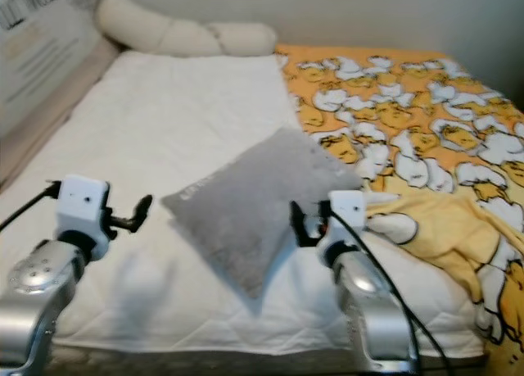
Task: Clean up the room
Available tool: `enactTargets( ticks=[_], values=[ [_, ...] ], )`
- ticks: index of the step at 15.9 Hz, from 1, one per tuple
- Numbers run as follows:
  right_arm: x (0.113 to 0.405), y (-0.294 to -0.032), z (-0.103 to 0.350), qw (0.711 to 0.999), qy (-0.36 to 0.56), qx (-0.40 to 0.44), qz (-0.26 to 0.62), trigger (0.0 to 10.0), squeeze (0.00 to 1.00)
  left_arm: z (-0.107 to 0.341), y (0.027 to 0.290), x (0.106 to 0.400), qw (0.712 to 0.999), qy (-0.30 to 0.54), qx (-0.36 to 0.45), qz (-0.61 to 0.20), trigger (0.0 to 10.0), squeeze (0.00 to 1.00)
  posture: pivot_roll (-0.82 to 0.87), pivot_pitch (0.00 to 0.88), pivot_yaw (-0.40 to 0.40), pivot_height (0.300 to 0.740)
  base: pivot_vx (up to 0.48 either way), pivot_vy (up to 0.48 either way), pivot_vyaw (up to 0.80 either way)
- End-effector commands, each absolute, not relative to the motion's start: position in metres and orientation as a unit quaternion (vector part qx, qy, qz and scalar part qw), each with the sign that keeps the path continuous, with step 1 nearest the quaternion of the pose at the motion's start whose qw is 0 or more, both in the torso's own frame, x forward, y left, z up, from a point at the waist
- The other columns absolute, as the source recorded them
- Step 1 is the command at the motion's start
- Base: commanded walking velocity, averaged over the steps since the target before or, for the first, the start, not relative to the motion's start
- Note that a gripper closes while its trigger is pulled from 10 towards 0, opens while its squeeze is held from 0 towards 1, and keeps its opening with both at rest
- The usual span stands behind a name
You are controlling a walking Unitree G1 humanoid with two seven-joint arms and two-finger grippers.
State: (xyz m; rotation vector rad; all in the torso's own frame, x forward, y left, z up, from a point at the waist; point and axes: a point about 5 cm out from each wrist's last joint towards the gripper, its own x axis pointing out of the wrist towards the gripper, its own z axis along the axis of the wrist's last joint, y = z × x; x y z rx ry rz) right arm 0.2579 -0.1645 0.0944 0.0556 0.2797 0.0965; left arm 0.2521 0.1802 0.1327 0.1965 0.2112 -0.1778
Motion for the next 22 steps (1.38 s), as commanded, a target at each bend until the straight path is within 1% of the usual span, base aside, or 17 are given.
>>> enactTargets(
  ticks=[1, 4, 13, 14, 15, 16, 18, 21, 22],
  values=[
    [0.258, -0.163, 0.094, 0.988, 0.141, 0.036, 0.049, 10.0, 0.00, 0.136, 0.183, 0.254, 0.986, 0.098, 0.107, -0.084, 10.0, 0.00, -0.10, 0.000, -0.022, 0.740, 0.262, 0.000, 0.00],
    [0.258, -0.162, 0.094, 0.988, 0.141, 0.035, 0.051, 10.0, 0.00, 0.137, 0.184, 0.254, 0.986, 0.096, 0.108, -0.087, 10.0, 0.00, -0.10, 0.000, -0.023, 0.740, 0.259, 0.000, -0.16],
    [0.257, -0.162, 0.098, 0.989, 0.136, 0.040, 0.052, 10.0, 0.00, 0.140, 0.184, 0.251, 0.987, 0.090, 0.109, -0.080, 10.0, 0.00, -0.09, 0.000, -0.023, 0.740, 0.000, 0.000, 0.00],
    [0.255, -0.164, 0.098, 0.988, 0.141, 0.045, 0.048, 10.0, 0.05, 0.140, 0.184, 0.249, 0.987, 0.091, 0.104, -0.079, 10.0, 0.00, -0.10, 0.000, -0.021, 0.740, 0.000, 0.000, 0.00],
    [0.254, -0.165, 0.098, 0.987, 0.145, 0.051, 0.044, 10.0, 0.87, 0.139, 0.184, 0.247, 0.988, 0.091, 0.096, -0.077, 10.0, 0.00, -0.10, 0.000, -0.022, 0.740, 0.000, 0.000, 0.00],
    [0.253, -0.167, 0.098, 0.986, 0.154, 0.052, 0.037, 10.0, 1.00, 0.138, 0.184, 0.246, 0.989, 0.093, 0.084, -0.077, 10.0, 0.00, -0.10, 0.000, -0.024, 0.740, 0.000, 0.000, 0.00],
    [0.250, -0.177, 0.091, 0.983, 0.177, 0.054, 0.021, 10.0, 1.00, 0.126, 0.185, 0.256, 0.986, 0.114, 0.093, -0.084, 10.0, 0.00, -0.07, 0.000, -0.058, 0.740, 0.000, 0.000, 0.00],
    [0.254, -0.187, 0.082, 0.978, 0.201, 0.056, -0.011, 10.0, 1.00, 0.113, 0.185, 0.291, 0.980, 0.137, 0.103, -0.106, 10.0, 0.00, -0.08, 0.000, -0.065, 0.740, 0.000, 0.000, 0.00],
    [0.255, -0.189, 0.081, 0.977, 0.206, 0.055, -0.018, 10.0, 1.00, 0.110, 0.185, 0.298, 0.979, 0.143, 0.099, -0.106, 10.0, 0.00, -0.08, 0.000, -0.063, 0.740, 0.000, 0.000, 0.00]
  ],
)
